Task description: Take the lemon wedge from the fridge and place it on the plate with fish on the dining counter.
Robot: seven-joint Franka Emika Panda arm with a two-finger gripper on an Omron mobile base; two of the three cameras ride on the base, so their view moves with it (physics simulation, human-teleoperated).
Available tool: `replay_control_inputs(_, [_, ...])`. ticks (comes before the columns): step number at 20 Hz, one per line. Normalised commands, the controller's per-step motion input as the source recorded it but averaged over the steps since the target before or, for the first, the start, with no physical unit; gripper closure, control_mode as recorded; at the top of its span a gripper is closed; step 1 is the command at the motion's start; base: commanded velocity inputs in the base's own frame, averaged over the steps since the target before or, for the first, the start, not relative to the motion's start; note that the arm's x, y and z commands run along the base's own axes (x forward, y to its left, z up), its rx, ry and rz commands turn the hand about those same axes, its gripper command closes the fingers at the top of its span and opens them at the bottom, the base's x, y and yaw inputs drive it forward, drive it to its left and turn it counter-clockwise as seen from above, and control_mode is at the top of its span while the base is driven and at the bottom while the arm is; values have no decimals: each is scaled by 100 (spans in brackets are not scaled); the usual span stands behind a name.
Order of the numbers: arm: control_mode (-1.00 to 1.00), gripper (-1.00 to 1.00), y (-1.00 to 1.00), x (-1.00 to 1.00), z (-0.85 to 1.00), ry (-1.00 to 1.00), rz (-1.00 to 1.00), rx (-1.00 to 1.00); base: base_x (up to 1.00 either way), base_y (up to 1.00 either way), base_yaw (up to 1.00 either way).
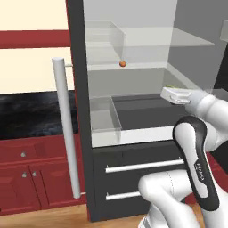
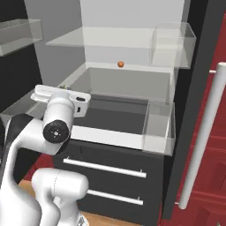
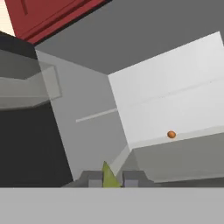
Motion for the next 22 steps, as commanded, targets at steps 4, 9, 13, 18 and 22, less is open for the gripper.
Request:
replay_control_inputs(4, [100,100,0,0,0,0,0,0,-36,-1,23])
replay_control_inputs(9, [100,100,0,0,0,0,0,0,-87,-5,65])
replay_control_inputs(13, [100,100,0,0,0,0,0,0,-45,-1,84])
replay_control_inputs(18, [100,100,0,0,0,0,0,0,-14,0,94])
replay_control_inputs(22, [100,100,0,0,0,0,0,0,0,0,97])
